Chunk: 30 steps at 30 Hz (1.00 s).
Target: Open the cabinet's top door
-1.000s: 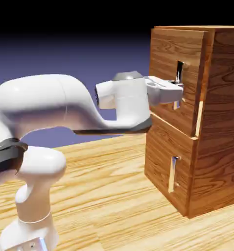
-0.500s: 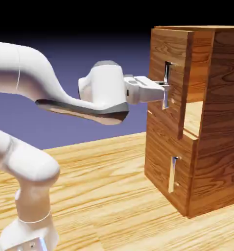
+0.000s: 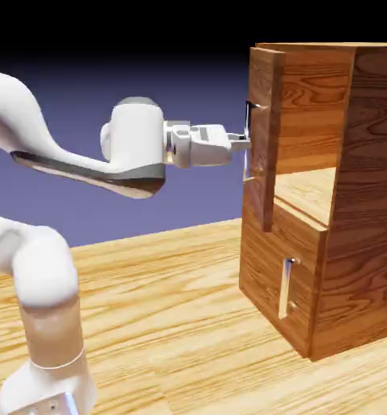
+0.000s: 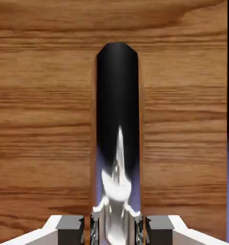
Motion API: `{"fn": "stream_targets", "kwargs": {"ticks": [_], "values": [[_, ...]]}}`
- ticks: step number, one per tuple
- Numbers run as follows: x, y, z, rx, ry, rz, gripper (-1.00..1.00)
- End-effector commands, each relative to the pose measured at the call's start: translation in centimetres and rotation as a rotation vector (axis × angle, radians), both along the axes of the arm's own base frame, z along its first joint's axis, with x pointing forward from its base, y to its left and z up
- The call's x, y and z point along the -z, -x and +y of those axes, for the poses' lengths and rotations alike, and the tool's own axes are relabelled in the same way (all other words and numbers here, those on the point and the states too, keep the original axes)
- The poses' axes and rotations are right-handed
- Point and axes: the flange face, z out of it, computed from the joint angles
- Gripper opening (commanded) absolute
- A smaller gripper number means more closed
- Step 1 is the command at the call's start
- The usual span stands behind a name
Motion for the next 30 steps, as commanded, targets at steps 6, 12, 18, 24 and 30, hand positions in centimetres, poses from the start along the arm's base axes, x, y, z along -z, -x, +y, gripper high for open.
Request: {"fn": "stream_targets", "kwargs": {"ticks": [6,12,18,24,30], "values": [[0.0,1.0,1.3,0.051,-0.003,0.000,-1.00],[0.0,1.7,2.4,0.096,-0.004,0.000,-1.00],[0.0,2.8,4.2,0.162,-0.004,-0.001,-1.00],[0.0,4.3,7.2,0.271,-0.004,-0.001,-1.00],[0.0,5.7,10.9,0.399,-0.004,-0.001,-1.00]]}}
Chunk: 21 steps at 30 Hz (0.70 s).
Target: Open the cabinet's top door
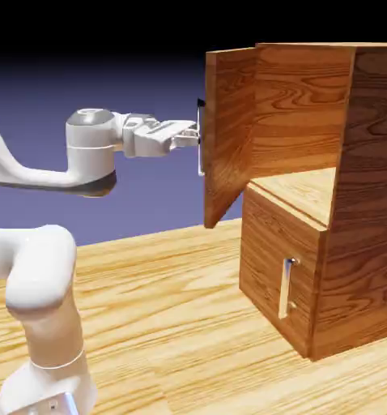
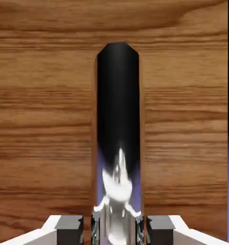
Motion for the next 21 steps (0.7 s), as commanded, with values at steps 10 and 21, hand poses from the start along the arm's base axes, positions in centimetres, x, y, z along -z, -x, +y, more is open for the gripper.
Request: {"fn": "stream_targets", "kwargs": {"ticks": [10,21], "values": [[0.2,1.2,6.8,0.225,-0.012,0.014,-1.00],[0.0,1.2,9.7,0.317,-0.003,0.000,-1.00]]}}
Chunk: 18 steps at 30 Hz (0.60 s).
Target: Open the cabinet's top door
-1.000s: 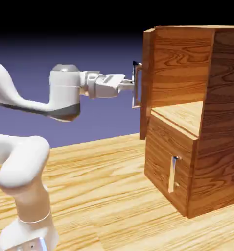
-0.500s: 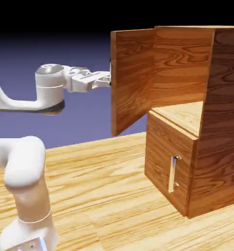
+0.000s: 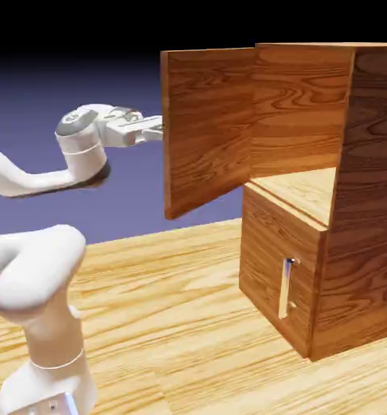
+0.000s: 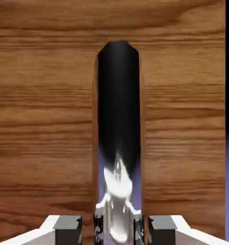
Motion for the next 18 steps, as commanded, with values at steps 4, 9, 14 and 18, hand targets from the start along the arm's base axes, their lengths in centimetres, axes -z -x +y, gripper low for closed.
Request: {"fn": "stream_targets", "kwargs": {"ticks": [4,9,14,18], "values": [[0.0,-0.3,3.4,0.109,0.002,-0.001,-1.00],[0.0,-1.1,7.3,0.238,0.002,-0.001,-1.00],[0.0,-2.3,10.7,0.356,0.001,-0.001,-1.00],[0.0,-2.7,11.8,0.393,0.002,0.000,1.00]]}}
